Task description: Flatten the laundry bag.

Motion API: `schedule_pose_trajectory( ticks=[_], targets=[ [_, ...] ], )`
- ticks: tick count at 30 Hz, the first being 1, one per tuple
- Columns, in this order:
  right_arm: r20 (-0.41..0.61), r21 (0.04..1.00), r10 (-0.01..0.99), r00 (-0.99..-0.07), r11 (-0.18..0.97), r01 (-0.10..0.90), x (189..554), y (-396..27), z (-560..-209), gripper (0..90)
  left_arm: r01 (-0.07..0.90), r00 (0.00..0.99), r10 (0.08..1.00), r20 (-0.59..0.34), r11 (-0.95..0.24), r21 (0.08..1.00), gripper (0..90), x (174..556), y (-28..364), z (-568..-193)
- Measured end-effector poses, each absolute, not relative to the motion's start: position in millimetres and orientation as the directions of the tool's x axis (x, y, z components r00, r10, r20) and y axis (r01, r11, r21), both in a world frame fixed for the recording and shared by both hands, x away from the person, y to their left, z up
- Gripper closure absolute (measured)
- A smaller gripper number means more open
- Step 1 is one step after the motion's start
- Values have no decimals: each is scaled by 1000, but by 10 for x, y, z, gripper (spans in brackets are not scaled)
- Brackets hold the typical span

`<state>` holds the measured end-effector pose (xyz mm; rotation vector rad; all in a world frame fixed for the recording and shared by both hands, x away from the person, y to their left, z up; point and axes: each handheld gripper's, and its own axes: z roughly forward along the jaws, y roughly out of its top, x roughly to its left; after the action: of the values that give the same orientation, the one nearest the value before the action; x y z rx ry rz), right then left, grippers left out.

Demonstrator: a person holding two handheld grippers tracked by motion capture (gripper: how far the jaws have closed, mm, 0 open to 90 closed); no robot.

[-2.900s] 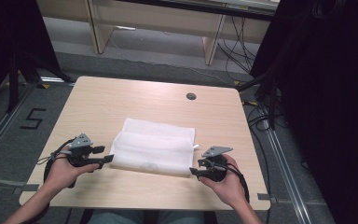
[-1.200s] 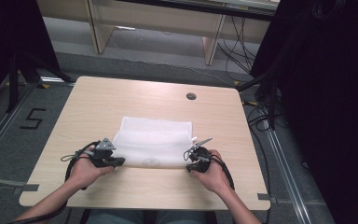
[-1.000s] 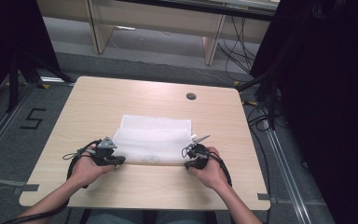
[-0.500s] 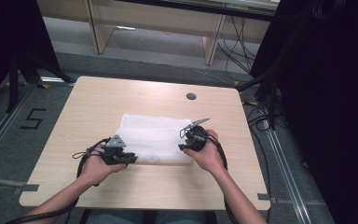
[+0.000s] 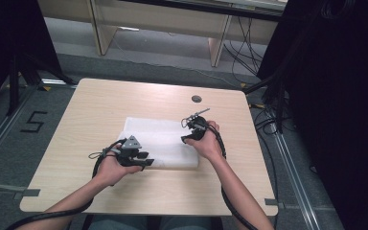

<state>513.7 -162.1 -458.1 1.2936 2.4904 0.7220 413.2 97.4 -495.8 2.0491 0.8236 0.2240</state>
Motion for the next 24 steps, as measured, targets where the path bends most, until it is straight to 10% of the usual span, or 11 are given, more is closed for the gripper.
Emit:
schedule_pose_trajectory(
  ticks=[24],
  targets=[
    [38, 504, 833, -553, 461, 730, 5355, -1724, -4877, 417, 469, 787, 607, -114, -467, 749, 604, 4216, 744, -5131]
  ],
)
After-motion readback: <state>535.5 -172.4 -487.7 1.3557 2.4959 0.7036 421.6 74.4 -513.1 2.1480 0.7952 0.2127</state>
